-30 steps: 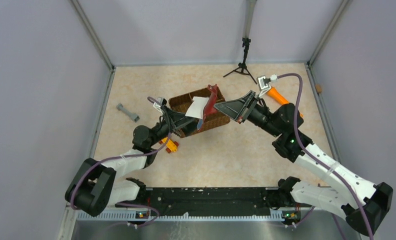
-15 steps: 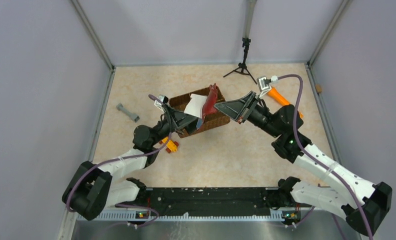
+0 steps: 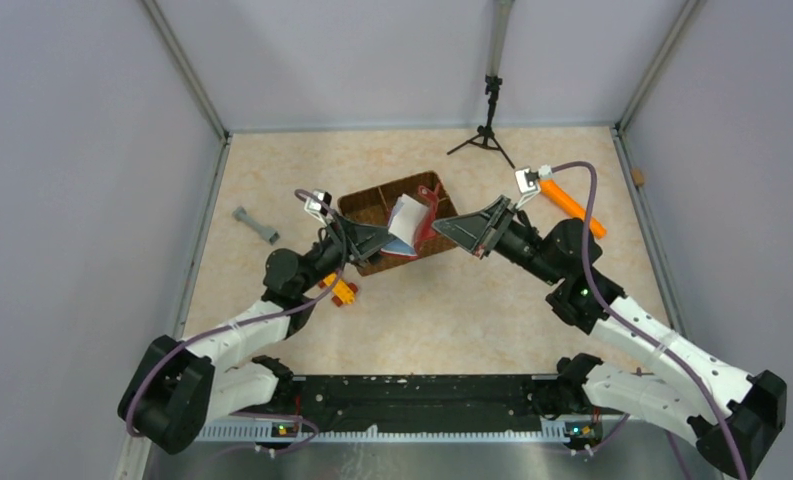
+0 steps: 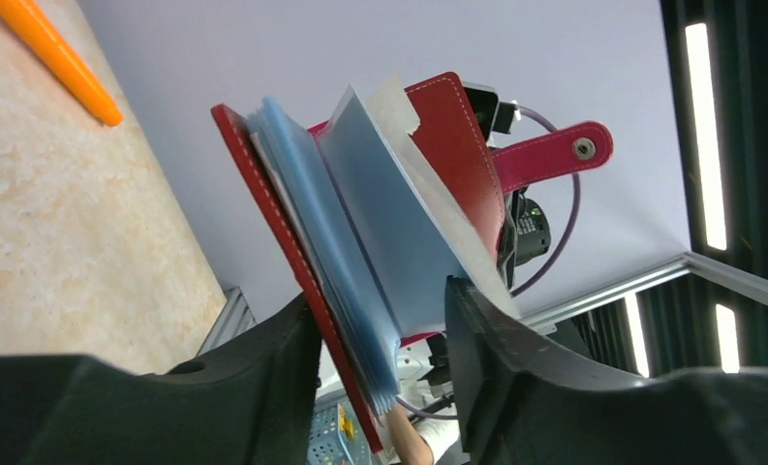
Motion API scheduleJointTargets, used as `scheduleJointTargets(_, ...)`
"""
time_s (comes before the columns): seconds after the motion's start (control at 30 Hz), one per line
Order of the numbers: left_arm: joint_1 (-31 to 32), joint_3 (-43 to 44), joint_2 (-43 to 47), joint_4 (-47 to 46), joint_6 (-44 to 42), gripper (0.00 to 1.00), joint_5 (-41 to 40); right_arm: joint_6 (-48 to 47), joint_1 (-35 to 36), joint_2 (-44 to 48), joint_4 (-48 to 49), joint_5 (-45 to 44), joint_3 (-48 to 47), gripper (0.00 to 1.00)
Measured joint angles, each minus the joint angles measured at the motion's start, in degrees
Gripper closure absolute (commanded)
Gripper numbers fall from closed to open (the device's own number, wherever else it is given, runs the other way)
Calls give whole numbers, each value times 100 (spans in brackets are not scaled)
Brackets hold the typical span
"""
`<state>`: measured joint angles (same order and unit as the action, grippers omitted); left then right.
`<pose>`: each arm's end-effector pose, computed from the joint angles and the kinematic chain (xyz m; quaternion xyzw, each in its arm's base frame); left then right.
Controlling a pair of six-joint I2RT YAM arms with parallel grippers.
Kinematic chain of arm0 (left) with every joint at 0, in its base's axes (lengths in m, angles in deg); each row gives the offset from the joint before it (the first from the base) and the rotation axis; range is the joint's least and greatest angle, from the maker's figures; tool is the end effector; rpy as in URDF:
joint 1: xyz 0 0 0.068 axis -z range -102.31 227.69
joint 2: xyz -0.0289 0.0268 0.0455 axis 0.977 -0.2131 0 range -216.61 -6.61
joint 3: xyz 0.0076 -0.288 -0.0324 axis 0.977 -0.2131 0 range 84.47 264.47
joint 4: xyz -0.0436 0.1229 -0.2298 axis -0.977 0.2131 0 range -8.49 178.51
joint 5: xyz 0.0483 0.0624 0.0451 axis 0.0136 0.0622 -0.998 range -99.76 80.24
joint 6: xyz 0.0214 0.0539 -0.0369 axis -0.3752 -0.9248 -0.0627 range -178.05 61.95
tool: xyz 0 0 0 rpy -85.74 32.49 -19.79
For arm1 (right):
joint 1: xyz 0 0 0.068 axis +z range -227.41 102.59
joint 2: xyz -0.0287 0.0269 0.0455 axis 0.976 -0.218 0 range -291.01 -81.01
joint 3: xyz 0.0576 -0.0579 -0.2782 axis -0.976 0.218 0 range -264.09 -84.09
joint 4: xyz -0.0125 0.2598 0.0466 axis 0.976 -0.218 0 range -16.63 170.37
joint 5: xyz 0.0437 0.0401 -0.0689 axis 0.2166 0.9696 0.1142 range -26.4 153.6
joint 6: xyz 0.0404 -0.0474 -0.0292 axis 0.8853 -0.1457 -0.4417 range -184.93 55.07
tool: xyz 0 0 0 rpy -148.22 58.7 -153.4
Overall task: Take the credit cards out of the card holder
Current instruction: Open the card holder at the center of the board.
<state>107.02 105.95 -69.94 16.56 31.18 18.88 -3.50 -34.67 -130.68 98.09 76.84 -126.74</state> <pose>0.1886 -0.1364 0.2926 -0.0879 0.5658 -0.7646 0.2958 0.1507 0.1566 0.3812 0.0154 0.6398 0.6486 0.4120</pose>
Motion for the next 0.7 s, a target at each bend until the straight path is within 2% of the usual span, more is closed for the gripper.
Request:
scheduleJointTargets(0.13,0,175,127,658,-269,58,46,-44,0,-87,-61,26,31,100)
scheduleJointTargets(0.23,0,374,376,1375,-627,68,44,-103,0,-136,-61,35,42,100)
scheduleJointTargets(0.37,-2,614,776,2457,-1274,86,-66,-184,0,-140,-63,22,120,98)
scheduleJointTargets(0.4,0,695,879,2865,-1508,90,-142,-212,0,-140,-61,9,144,89)
scheduleJointTargets(0.43,2,800,962,3298,-1757,94,-238,-247,0,-142,-66,-2,175,75)
scheduleJointTargets(0.5,61,1078,1075,4138,-2267,98,-459,-352,0,-195,-151,-48,229,39)
scheduleJointTargets(0.53,125,1211,1108,4485,-2492,100,-564,-350,-2,-238,-168,-68,256,27)
scheduleJointTargets(0.6,341,1519,1134,5217,-3012,100,-846,-562,-4,-415,-352,-96,271,14)
scheduleJointTargets(0.7,693,1851,1078,6024,-3591,100,-1261,-750,-4,-649,-678,-157,291,8)
